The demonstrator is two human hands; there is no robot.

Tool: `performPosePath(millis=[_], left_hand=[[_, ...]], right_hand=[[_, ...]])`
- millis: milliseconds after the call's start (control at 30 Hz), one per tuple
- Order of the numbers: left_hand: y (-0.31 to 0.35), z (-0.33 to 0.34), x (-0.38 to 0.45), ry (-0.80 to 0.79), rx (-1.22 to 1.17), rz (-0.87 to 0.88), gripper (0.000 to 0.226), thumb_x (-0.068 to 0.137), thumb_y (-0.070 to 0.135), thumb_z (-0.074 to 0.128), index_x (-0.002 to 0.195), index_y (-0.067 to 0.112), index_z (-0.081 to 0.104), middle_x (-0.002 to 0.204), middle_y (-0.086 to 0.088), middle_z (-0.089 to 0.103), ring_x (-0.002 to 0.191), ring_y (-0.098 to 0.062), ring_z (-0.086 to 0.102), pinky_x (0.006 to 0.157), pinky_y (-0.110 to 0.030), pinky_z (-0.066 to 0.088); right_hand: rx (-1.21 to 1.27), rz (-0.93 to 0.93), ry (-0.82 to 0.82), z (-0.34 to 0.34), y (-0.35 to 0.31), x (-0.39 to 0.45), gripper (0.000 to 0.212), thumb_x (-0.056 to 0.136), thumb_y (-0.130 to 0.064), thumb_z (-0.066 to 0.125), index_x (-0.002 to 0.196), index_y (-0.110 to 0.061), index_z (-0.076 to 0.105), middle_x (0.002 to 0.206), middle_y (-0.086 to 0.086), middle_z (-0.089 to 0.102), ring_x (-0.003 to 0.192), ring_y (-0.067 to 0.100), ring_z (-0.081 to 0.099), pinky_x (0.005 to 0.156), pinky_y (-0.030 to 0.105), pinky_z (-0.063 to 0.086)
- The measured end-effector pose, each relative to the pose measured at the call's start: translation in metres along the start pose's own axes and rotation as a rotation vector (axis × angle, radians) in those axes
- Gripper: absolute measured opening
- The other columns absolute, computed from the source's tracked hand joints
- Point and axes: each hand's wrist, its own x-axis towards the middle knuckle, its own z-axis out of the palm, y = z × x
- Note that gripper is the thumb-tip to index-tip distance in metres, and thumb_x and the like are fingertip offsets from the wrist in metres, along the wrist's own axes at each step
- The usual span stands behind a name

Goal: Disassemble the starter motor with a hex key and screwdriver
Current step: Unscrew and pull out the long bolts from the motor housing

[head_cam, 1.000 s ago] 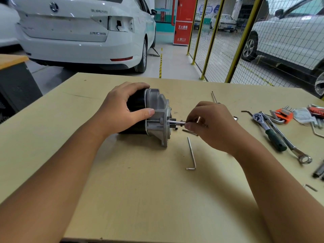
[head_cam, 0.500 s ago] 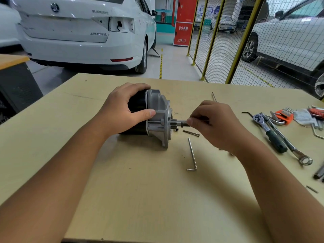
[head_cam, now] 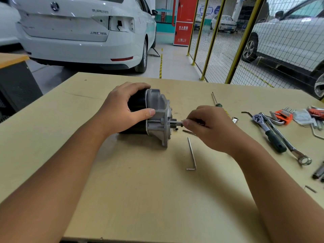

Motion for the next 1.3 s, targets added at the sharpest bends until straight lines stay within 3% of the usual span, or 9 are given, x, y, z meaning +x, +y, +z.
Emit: performPosePath(millis=[200,300,467,600,700,833,1033,1167,1300], left_hand=[[-0.001,0.000,0.000,0.001,0.001,0.000,0.070,0.074,0.051,0.077,0.138,0.029,0.062,0.128,0.009,0.062,0.122,-0.017,0.057,0.108,-0.045,0.047],[-0.002,0.001,0.000,0.001,0.004,0.001,0.069,0.074,0.052,0.077,0.138,0.029,0.062,0.128,0.010,0.063,0.122,-0.017,0.057,0.108,-0.045,0.046],[-0.002,0.001,0.001,0.004,-0.003,0.006,0.069,0.074,0.050,0.078,0.138,0.028,0.062,0.128,0.009,0.063,0.122,-0.017,0.057,0.109,-0.044,0.046],[-0.002,0.001,0.001,0.007,-0.003,0.005,0.069,0.074,0.050,0.078,0.138,0.027,0.062,0.127,0.009,0.063,0.122,-0.016,0.057,0.109,-0.043,0.046],[-0.002,0.001,0.000,0.002,-0.004,0.004,0.070,0.074,0.050,0.078,0.138,0.027,0.062,0.128,0.009,0.063,0.123,-0.017,0.057,0.109,-0.043,0.046],[-0.002,0.001,0.001,-0.001,-0.007,0.006,0.070,0.074,0.050,0.077,0.139,0.027,0.062,0.128,0.008,0.063,0.123,-0.017,0.057,0.109,-0.044,0.046],[-0.001,0.000,0.000,0.002,-0.002,0.006,0.070,0.074,0.050,0.077,0.139,0.027,0.062,0.129,0.009,0.062,0.122,-0.017,0.057,0.109,-0.044,0.046],[-0.001,0.001,0.000,-0.001,-0.002,0.000,0.070,0.075,0.051,0.077,0.139,0.029,0.062,0.129,0.011,0.062,0.123,-0.016,0.056,0.109,-0.043,0.046],[-0.002,0.001,0.000,0.002,-0.008,0.005,0.069,0.075,0.050,0.078,0.138,0.029,0.062,0.127,0.012,0.062,0.122,-0.016,0.056,0.108,-0.043,0.047]], right_hand=[[-0.053,-0.018,0.028,-0.003,0.002,-0.001,0.005,0.085,-0.026,0.079,0.085,-0.022,0.078,0.079,-0.011,0.062,0.073,0.003,0.057,0.062,0.012,0.037],[-0.013,-0.025,0.090,-0.002,0.003,-0.001,0.011,0.083,-0.027,0.082,0.081,-0.027,0.071,0.075,-0.016,0.061,0.075,-0.003,0.057,0.061,0.007,0.035],[0.080,0.036,0.035,0.002,0.000,-0.004,0.017,0.093,-0.038,0.069,0.079,-0.036,0.059,0.062,-0.010,0.061,0.058,0.006,0.055,0.054,0.026,0.042],[0.133,0.032,-0.029,0.004,-0.003,-0.003,0.034,0.100,-0.035,0.059,0.070,-0.019,0.062,0.057,0.000,0.051,0.055,0.012,0.044,0.055,0.034,0.037],[0.122,0.033,-0.042,0.008,-0.003,-0.002,0.033,0.100,-0.030,0.060,0.075,-0.009,0.064,0.062,0.007,0.056,0.060,0.021,0.050,0.056,0.038,0.040],[0.035,0.008,0.047,0.007,-0.003,-0.002,0.013,0.091,-0.029,0.074,0.081,-0.021,0.071,0.069,-0.013,0.061,0.071,0.002,0.056,0.061,0.013,0.035],[0.033,0.000,0.102,0.003,0.000,0.000,0.009,0.081,-0.031,0.083,0.082,-0.025,0.075,0.072,-0.018,0.062,0.077,-0.003,0.057,0.062,0.007,0.035],[0.063,0.040,0.048,0.005,0.001,-0.003,0.016,0.086,-0.045,0.074,0.080,-0.030,0.070,0.059,-0.016,0.057,0.061,0.004,0.053,0.051,0.014,0.036],[0.070,0.035,-0.016,0.000,0.003,-0.003,0.023,0.095,-0.033,0.064,0.079,-0.019,0.072,0.063,-0.003,0.060,0.064,0.013,0.053,0.056,0.027,0.038]])
